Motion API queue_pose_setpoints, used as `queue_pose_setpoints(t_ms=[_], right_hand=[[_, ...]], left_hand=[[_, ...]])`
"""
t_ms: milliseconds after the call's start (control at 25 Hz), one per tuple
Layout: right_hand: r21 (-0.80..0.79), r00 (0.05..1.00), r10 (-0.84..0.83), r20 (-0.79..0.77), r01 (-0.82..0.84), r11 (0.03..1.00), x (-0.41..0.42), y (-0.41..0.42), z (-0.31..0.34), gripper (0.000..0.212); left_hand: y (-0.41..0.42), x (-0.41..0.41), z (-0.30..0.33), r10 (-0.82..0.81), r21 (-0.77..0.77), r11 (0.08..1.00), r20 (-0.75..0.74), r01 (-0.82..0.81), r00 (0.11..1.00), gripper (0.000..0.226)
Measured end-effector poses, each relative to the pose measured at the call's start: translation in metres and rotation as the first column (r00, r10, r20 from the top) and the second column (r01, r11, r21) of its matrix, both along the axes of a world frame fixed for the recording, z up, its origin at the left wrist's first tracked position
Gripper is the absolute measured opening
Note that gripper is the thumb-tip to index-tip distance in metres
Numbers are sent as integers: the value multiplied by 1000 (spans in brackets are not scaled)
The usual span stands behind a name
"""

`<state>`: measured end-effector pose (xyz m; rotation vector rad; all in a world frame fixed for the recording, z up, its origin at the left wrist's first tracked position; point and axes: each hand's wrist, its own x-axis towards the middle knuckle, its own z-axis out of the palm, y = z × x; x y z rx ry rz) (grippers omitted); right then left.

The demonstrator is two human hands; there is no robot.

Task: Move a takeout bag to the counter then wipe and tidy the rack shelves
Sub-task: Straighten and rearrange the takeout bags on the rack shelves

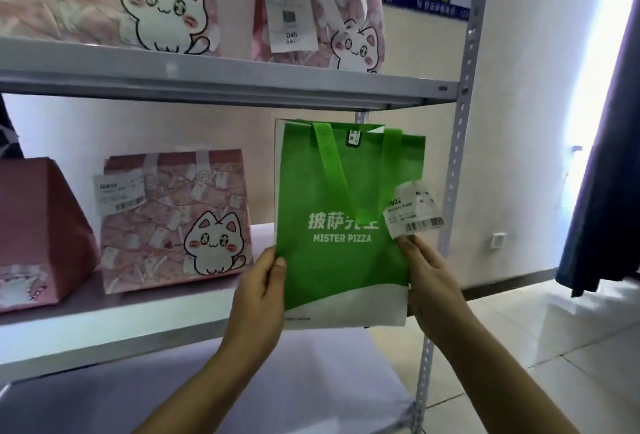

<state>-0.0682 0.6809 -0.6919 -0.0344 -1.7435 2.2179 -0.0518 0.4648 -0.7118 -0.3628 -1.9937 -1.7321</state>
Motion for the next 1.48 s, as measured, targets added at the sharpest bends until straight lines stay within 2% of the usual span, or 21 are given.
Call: queue_pose_setpoints(t_ms=[200, 280, 440, 640, 720, 840, 960, 1040, 1240, 1480], right_hand=[[120, 992, -71, -103, 84, 989, -41, -16, -6, 37], [222, 983, -109, -150, 141, 965, -59, -19, -8, 30], [470, 974, -163, -158, 219, 855, -84, -20, -29, 30], [632, 947, -254, -196, 320, 706, -92, -20, -48, 40], [651, 942, -286, -175, 329, 684, -97, -18, -45, 45], [583, 949, -286, -130, 307, 752, -104, -19, -48, 43], [562, 960, -253, -117, 274, 781, -109, -24, -54, 35], [580, 964, -234, -122, 261, 772, -112, -26, -57, 40], [583, 969, -222, -108, 242, 776, -120, -23, -60, 49], [585, 972, -218, -83, 225, 779, -130, -9, -61, 54]], left_hand=[[-7, -40, -10, 75, -33, 997, 41, -74, 996, 28], [-9, -55, -9, 96, -57, 994, 50, -93, 994, 28], [-16, -71, -21, 235, -118, 966, 44, -229, 971, 27], [-20, -73, -42, 282, -177, 945, 3, -277, 960, 38], [-16, -74, -41, 335, -169, 928, -12, -332, 942, 34], [-11, -75, -38, 408, -196, 893, -21, -404, 913, 26], [-11, -78, -38, 358, -246, 907, 19, -343, 934, 20], [-11, -78, -39, 328, -258, 918, 74, -300, 942, 20], [-10, -81, -43, 274, -297, 926, 106, -232, 956, 31], [-1, -96, -45, 211, -374, 919, 212, -120, 954, 47]])
